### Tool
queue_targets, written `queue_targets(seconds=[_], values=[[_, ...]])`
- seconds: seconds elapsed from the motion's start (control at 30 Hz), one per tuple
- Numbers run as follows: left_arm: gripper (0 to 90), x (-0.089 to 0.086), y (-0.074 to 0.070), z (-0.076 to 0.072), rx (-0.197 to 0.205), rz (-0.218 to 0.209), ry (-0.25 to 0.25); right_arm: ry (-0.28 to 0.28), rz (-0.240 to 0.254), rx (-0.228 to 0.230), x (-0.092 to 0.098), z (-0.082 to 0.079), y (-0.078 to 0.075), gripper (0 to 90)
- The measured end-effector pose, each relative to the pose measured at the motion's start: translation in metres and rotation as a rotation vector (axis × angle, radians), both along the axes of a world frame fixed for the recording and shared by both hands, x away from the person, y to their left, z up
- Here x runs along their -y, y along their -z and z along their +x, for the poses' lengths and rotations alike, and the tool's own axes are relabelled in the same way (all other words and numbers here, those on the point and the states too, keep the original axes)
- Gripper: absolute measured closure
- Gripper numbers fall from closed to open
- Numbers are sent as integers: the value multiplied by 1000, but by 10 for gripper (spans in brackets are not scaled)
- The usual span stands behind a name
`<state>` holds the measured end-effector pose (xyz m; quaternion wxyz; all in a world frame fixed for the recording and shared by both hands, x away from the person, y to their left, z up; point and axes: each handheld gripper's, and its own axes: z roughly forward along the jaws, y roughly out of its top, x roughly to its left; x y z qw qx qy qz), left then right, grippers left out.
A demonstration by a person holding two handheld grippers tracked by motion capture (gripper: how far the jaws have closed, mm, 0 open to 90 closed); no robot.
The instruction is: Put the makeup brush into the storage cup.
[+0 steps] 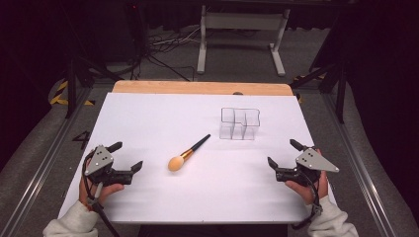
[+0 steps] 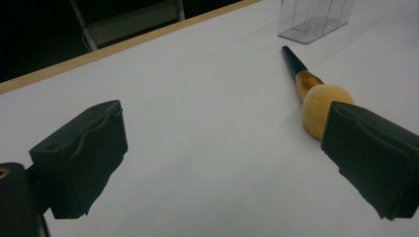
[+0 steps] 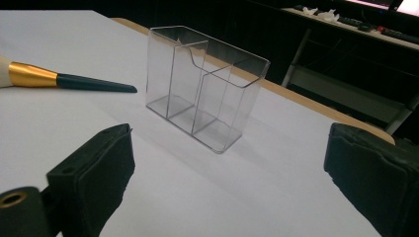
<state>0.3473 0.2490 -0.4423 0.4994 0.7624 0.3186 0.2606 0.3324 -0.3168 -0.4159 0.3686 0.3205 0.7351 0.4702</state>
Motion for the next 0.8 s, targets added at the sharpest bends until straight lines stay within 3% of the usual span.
queue_targets(seconds=[0.5, 0.53, 0.67, 0.8], values=[[52, -3, 3, 3, -45, 10, -3, -17, -34, -13, -4, 2, -1, 68], [52, -2, 4, 3, -45, 13, -2, -23, -42, -9, -5, 2, -2, 106], [52, -3, 3, -3, -41, 26, -11, -57, -69, 2, -6, 2, -7, 111], [52, -6, 3, -7, -38, 25, -17, -81, -65, 10, -10, 3, -13, 106]])
